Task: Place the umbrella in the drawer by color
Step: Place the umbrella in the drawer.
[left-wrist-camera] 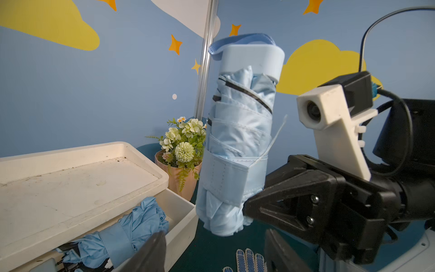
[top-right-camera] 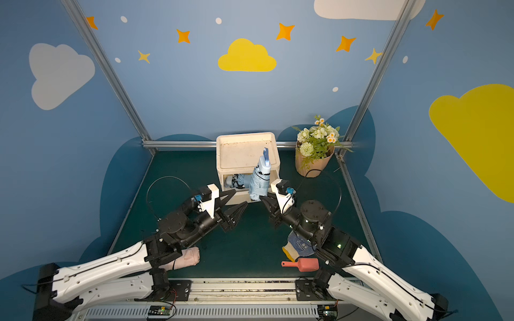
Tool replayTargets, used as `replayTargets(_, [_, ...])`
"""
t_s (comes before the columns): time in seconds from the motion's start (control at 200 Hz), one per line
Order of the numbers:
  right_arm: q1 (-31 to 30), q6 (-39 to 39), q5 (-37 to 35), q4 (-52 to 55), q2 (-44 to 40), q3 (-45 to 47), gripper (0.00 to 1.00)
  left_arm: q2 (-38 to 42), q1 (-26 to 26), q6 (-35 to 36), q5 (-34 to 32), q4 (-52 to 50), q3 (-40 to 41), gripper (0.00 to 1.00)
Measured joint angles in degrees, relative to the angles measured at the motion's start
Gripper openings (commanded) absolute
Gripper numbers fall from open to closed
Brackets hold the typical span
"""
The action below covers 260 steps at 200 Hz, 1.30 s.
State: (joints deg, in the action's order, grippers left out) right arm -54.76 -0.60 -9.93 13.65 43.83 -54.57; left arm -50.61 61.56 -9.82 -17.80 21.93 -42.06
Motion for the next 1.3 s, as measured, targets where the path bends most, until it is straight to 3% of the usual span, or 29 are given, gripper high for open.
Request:
replayTargets(0.26, [0.2,22.3,-8.4,20.5,11.9,-18.9,0.00,12.7,-0.7,3.0,-12.5,-11.2,2.8,0.89])
replayTargets(0.385, [0.1,34.4,-15.1,27.6,19.8,-23.3,0.00,17.6,-1.7,3.0,-17.6,-16.8,6.4,0.92])
replayTargets(0.591, [0.0,51.6,-23.9,38.7,34.4,-30.1,0.00,24.3,-2.7,2.0,-21.2,-21.2,10.8,0.93])
replayTargets(0.731, [-0.2,61.3,-27.4,41.9,38.2,-32.4,0.00,25.4,-2.7,1.1,-21.6,-21.9,10.8,0.93])
replayTargets(1.056, [-0.4,75.1,-33.6,44.2,42.8,-39.5,0.00,25.3,-3.1,-0.3,-21.1,-22.4,12.3,0.94])
replayTargets(1.302, [1.5,78.1,-33.7,44.5,48.3,-43.7,0.00,25.3,-3.7,-0.9,-20.7,-22.4,13.1,0.94])
